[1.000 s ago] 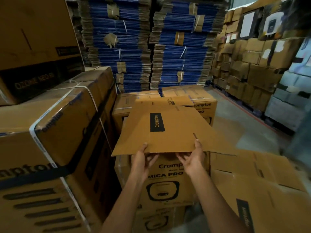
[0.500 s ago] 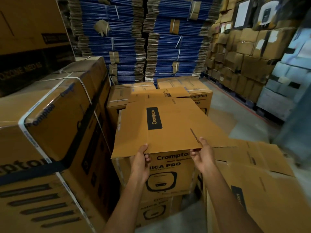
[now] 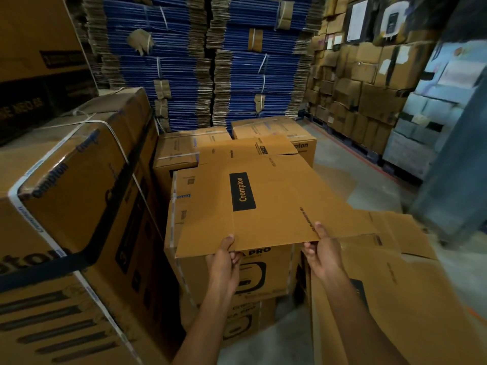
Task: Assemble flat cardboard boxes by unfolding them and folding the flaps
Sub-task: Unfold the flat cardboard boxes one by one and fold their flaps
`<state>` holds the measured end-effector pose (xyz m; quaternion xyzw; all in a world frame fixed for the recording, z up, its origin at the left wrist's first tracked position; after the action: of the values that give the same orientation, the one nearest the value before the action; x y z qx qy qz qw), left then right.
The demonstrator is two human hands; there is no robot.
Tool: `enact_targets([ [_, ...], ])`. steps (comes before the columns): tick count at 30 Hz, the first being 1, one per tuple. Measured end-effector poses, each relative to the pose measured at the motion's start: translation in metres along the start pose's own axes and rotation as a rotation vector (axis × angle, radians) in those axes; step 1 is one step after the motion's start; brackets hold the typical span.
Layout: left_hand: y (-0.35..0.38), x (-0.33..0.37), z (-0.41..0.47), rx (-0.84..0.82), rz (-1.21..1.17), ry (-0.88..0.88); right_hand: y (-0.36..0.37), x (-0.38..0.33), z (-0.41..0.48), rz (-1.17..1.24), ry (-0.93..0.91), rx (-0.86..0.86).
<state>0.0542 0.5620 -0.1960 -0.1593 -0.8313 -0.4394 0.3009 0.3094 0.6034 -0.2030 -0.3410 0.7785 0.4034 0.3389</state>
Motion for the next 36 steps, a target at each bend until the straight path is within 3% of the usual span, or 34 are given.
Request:
enact_targets([
  [8,0.034,-0.071,-0.045,-0.066,0.024,-0.040,-0.089,-0.039,-0.014,0.019,-0.041,0.021],
  [19,0.110,-0.266,-0.121,-0.212,0.200,-0.222,-0.320,-0.092,-0.021,0.088,-0.061,0.240],
  [29,0.058,-0.389,-0.141,-0.107,0.372,-0.444,-0.445,-0.039,-0.009,0.060,0.073,0.421],
  [36,-0.004,-0.450,-0.137,0.033,0.388,-0.613,-0.497,0.014,0.008,0.011,0.189,0.432],
])
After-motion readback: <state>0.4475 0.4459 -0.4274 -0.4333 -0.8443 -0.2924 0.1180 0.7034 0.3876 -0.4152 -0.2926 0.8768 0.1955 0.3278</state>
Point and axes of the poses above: each hand's wrist, its own z-axis towards the middle knuckle, its own y-axis out of the palm, x = y × z, the point moved 9 cm from there along z, towards the middle knuckle, and after that the axes turned 3 degrees about -z, right-handed, at the moved point
